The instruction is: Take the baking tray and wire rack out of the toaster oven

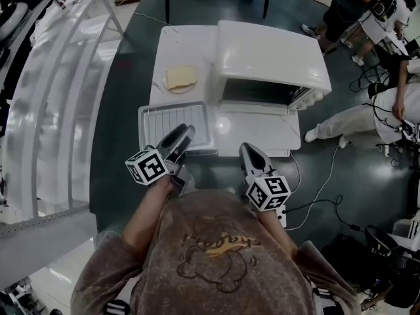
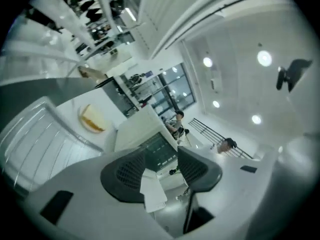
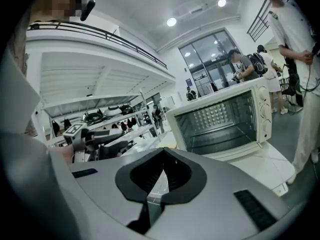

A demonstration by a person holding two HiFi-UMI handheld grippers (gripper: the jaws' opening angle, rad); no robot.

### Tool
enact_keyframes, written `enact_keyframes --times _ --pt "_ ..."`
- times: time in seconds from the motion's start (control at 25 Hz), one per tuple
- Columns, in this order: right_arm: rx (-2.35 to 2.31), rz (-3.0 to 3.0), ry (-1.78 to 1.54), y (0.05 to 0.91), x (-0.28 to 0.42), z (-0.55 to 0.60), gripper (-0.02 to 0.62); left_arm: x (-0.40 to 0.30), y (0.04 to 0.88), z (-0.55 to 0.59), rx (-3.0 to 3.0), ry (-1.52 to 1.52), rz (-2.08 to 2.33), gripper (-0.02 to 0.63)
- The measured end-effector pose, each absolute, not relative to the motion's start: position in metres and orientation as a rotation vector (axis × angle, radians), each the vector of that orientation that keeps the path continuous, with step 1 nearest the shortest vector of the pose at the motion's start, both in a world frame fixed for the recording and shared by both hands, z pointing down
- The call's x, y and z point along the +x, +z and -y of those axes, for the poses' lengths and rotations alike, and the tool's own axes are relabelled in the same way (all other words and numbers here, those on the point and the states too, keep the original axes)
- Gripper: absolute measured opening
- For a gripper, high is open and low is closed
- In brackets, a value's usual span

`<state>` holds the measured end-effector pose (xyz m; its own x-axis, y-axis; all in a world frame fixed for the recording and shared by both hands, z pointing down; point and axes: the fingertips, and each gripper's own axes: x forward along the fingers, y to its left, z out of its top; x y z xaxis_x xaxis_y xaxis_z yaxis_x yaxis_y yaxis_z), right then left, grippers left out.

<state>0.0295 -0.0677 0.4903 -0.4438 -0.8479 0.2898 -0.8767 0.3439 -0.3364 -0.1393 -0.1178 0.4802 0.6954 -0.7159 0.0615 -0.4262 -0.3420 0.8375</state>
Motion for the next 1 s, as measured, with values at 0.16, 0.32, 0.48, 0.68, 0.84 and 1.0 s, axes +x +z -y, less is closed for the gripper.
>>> enact_keyframes --times 0.16,0.32,0.48,0.68,0.84,1.0 --pt "1.633 2.545 0.666 0.476 0.028 0.071 -0.002 -0.105 0.423 0.129 2.254 -0.298 0.824 0.188" --pt "1.649 2.555 0.587 0.459 0.028 0.073 -0.002 -0.08 0.397 0.127 2.491 -0.123 0.855 0.202" --pt "1.71 2.538 0.477 0.445 0.036 0.077 -0.002 -0.072 0.396 0.125 2.634 -0.018 0.963 0.056" --pt "1.811 2.488 0.425 0.448 0.05 0.085 -0.002 -0.069 0.415 0.122 2.683 0.013 1.008 0.003" --pt "1.83 2.464 0.412 0.458 0.055 0.085 -0.002 -0.068 0.443 0.121 2.671 0.053 1.029 0.003" --pt "1.84 2.445 0.424 0.467 0.062 0.085 -0.002 -0.069 0.462 0.121 2.657 0.059 1.036 0.003"
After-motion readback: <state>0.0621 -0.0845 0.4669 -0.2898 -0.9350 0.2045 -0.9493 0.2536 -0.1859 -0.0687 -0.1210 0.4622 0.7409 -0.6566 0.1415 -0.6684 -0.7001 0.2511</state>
